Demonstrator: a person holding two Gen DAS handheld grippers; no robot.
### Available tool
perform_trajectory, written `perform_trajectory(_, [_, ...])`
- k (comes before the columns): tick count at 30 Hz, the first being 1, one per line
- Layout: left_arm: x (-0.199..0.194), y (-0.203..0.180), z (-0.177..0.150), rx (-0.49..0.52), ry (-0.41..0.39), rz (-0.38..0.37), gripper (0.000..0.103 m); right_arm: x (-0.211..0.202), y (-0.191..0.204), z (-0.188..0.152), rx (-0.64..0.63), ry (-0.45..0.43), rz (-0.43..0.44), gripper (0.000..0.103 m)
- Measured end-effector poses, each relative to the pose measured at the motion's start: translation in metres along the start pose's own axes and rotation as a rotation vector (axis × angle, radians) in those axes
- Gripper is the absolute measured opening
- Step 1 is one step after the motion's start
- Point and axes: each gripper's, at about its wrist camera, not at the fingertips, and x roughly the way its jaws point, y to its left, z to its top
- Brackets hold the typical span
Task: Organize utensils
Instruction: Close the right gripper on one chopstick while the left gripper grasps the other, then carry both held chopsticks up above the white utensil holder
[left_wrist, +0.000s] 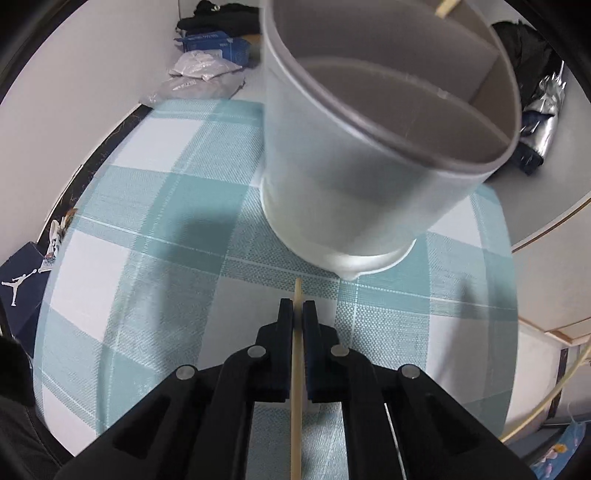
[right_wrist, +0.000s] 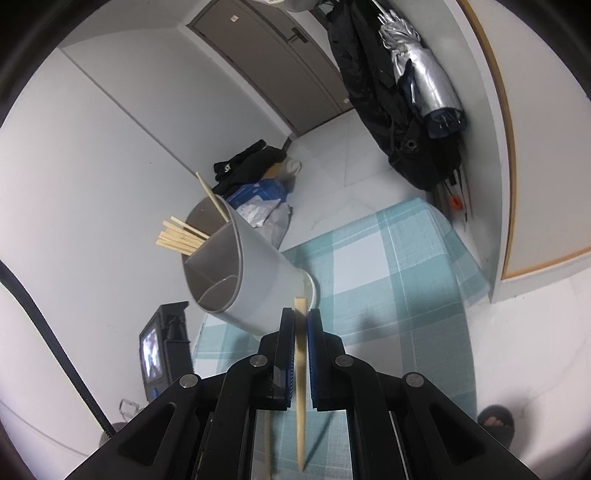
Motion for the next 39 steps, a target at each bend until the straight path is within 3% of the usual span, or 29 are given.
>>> perform_trajectory(6, [-0.05,0.016,-0.004,0.004,-0.142,-0.075,0.002,-0.014,0.019,-0.004,-0.075,-0.059,0.011,0.006])
perform_trajectory(12, [-0.102,0.006,-0.015,0.045,-0.268,-0.165,0.002,-0.02,0.042,-0.013,-0.188,-0.091,-0.006,0.006])
perform_trajectory(20, [-0.122,-0.01,-0.013,0.127,-0.39,-0.211,0.002,-0.019,0.056,-0.02,-0.244,-0.122,-0.03,0.006])
perform_trajectory(39, [-0.152,-0.01,-0.007,0.215,-0.455,-0.242,0.001,-0.01,0.092,-0.018,-0.336,-0.156,-0.034,0.005])
